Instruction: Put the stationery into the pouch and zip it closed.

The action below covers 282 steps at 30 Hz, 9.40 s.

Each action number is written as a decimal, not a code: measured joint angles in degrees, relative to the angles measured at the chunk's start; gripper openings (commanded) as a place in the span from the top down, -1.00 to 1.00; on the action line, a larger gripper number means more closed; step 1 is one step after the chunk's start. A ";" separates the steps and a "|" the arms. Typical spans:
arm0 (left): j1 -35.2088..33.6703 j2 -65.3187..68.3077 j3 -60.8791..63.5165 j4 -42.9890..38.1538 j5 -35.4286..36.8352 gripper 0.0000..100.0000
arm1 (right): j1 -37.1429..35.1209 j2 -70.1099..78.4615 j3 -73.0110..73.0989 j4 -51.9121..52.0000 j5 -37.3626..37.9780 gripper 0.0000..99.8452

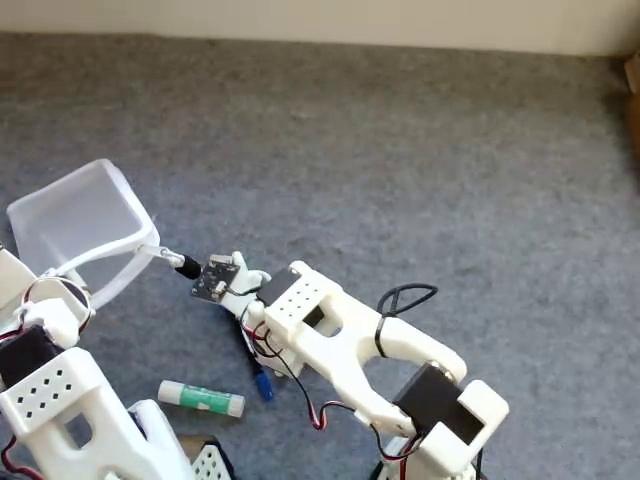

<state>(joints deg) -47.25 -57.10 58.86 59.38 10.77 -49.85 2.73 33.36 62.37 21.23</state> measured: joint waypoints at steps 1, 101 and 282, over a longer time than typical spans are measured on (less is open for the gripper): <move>0.00 0.00 0.00 0.00 0.00 0.99 | 0.09 0.00 0.00 0.00 0.00 0.80; 0.00 -0.35 0.53 -0.09 0.00 0.99 | 10.37 9.23 -11.87 -3.78 -4.92 0.74; 40.18 0.88 -26.81 19.96 3.08 0.99 | 20.48 -57.41 20.75 -18.46 -13.45 0.99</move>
<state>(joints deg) -7.08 -56.22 32.04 79.34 13.85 -29.36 -54.68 54.11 43.91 7.78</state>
